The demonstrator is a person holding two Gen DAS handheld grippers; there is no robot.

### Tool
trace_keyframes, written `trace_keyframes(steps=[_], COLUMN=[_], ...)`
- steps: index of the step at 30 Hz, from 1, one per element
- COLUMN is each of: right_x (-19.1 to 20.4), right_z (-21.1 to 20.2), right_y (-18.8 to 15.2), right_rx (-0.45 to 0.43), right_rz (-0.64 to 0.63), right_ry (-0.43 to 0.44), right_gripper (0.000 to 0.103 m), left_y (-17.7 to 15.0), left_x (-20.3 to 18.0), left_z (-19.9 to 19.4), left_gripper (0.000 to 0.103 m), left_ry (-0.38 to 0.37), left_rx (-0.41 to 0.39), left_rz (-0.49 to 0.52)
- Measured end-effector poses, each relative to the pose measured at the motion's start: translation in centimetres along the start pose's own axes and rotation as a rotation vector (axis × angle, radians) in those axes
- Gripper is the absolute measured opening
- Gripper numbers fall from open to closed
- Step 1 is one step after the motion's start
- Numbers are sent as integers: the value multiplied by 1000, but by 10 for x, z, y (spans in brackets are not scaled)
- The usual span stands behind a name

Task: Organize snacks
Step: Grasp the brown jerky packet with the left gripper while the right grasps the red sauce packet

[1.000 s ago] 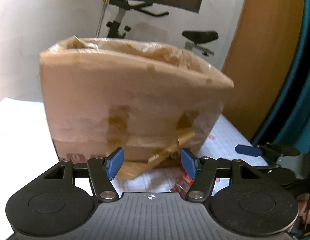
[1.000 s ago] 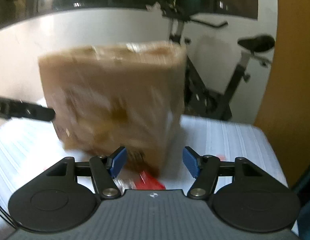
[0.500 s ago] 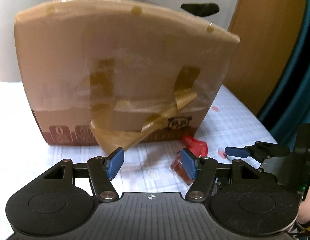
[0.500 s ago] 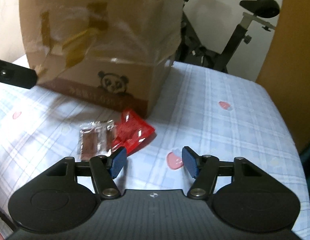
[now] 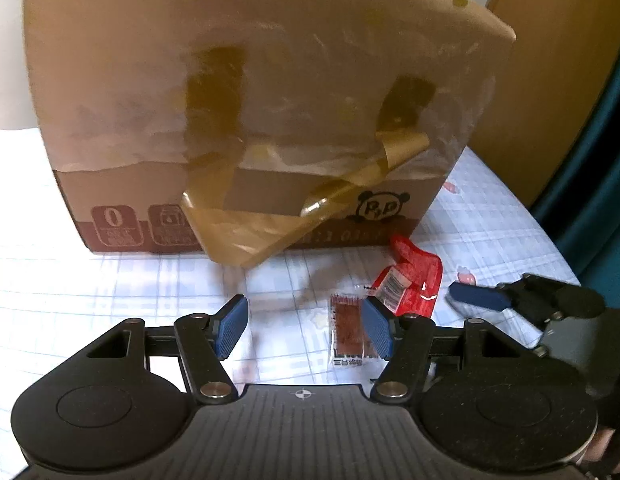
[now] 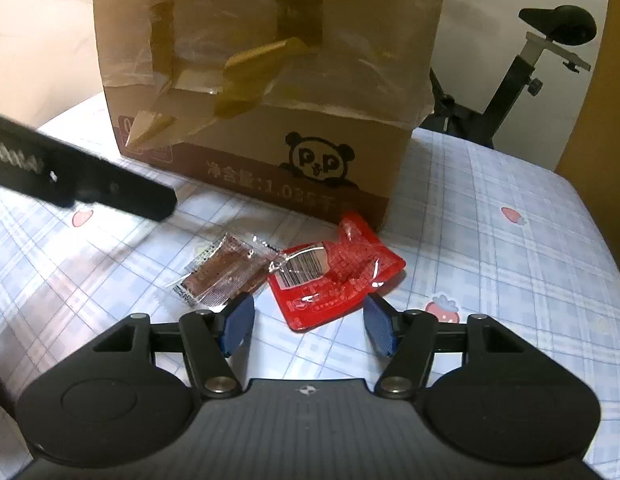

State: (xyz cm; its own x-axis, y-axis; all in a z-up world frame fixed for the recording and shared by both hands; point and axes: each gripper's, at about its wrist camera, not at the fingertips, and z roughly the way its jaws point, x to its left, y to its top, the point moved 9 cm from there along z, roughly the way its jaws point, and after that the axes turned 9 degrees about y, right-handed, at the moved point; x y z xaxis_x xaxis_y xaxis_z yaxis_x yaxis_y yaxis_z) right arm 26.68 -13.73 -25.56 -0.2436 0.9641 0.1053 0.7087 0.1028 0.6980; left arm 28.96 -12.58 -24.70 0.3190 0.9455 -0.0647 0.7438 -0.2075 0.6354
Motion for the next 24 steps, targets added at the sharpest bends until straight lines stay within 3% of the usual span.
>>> trace_keyframes(steps=[9, 15, 17, 18, 24], right_x=[-42, -53, -54, -53, -46], right_z=[-27, -36, -36, -36, -29], right_y=[-5, -8, -8, -8, -8], right_rx=[-61, -69, -70, -70, -57], right_rz=[168, 217, 228, 231, 247], right_ry=[-53, -63, -62, -61, -35], right_gripper=[63, 63, 63, 63, 63], left_y=[-9, -20, -22, -23, -26], left_x=[-42, -53, -53, -51, -27], left_z=[29, 42, 42, 42, 31], left_gripper=[66, 65, 58, 48, 44], left_ry=[-21, 14, 28, 44, 29], left_rx=[19, 13, 1, -7, -6], left_rz=[118, 195, 217, 229, 151])
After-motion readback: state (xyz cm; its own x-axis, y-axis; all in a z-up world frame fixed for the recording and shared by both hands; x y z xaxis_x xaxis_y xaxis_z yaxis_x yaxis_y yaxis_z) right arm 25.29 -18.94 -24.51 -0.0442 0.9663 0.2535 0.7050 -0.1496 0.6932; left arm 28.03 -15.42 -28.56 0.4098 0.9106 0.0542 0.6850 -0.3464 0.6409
